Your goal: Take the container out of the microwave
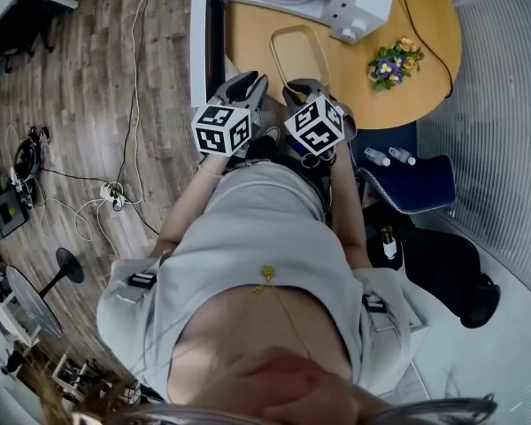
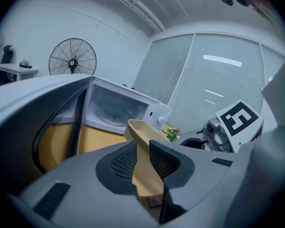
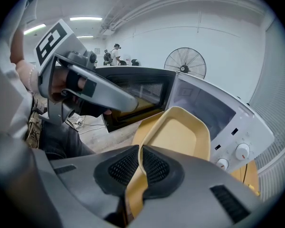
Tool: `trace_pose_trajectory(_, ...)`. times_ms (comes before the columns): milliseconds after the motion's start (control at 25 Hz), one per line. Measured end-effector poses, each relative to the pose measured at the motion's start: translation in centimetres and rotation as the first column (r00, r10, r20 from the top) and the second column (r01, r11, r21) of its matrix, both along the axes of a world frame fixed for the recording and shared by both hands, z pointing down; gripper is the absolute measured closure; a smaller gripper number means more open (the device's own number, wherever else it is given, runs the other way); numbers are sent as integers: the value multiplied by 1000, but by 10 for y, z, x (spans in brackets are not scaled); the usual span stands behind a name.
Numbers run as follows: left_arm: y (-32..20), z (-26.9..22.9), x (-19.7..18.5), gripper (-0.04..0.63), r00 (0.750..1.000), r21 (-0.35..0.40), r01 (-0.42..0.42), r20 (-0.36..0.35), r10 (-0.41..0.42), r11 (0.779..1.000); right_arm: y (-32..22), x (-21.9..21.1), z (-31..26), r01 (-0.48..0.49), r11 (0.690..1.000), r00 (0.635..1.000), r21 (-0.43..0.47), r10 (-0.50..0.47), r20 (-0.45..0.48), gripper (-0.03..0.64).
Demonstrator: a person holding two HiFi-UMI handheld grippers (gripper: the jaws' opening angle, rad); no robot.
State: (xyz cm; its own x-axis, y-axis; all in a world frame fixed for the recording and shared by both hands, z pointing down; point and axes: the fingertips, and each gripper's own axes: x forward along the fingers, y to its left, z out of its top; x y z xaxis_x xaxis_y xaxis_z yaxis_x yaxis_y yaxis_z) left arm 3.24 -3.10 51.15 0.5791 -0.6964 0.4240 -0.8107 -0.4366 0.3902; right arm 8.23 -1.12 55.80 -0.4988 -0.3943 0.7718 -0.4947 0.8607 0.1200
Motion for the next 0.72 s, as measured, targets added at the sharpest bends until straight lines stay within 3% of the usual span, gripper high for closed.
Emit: trace_pose_trajectory(720, 10, 2, -2, 511, 1000, -7, -10, 9, 10, 1000, 15, 2, -1, -30, 999, 999, -24, 30, 16, 583)
